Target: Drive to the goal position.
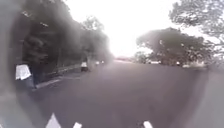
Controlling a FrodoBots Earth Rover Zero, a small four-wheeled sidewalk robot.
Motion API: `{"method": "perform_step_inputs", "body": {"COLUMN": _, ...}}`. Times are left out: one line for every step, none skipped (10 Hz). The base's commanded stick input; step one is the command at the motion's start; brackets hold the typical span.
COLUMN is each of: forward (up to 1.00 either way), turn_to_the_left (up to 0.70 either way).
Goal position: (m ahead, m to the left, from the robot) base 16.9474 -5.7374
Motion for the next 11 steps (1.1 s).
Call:
{"method": "perform_step_inputs", "body": {"forward": 0.70, "turn_to_the_left": 0.00}}
{"method": "perform_step_inputs", "body": {"forward": 0.70, "turn_to_the_left": 0.00}}
{"method": "perform_step_inputs", "body": {"forward": 0.70, "turn_to_the_left": 0.00}}
{"method": "perform_step_inputs", "body": {"forward": 0.70, "turn_to_the_left": 0.00}}
{"method": "perform_step_inputs", "body": {"forward": 0.70, "turn_to_the_left": 0.00}}
{"method": "perform_step_inputs", "body": {"forward": 0.70, "turn_to_the_left": 0.00}}
{"method": "perform_step_inputs", "body": {"forward": 0.70, "turn_to_the_left": 0.00}}
{"method": "perform_step_inputs", "body": {"forward": 0.70, "turn_to_the_left": 0.00}}
{"method": "perform_step_inputs", "body": {"forward": 0.70, "turn_to_the_left": 0.00}}
{"method": "perform_step_inputs", "body": {"forward": 0.70, "turn_to_the_left": 0.00}}
{"method": "perform_step_inputs", "body": {"forward": 0.70, "turn_to_the_left": 0.00}}
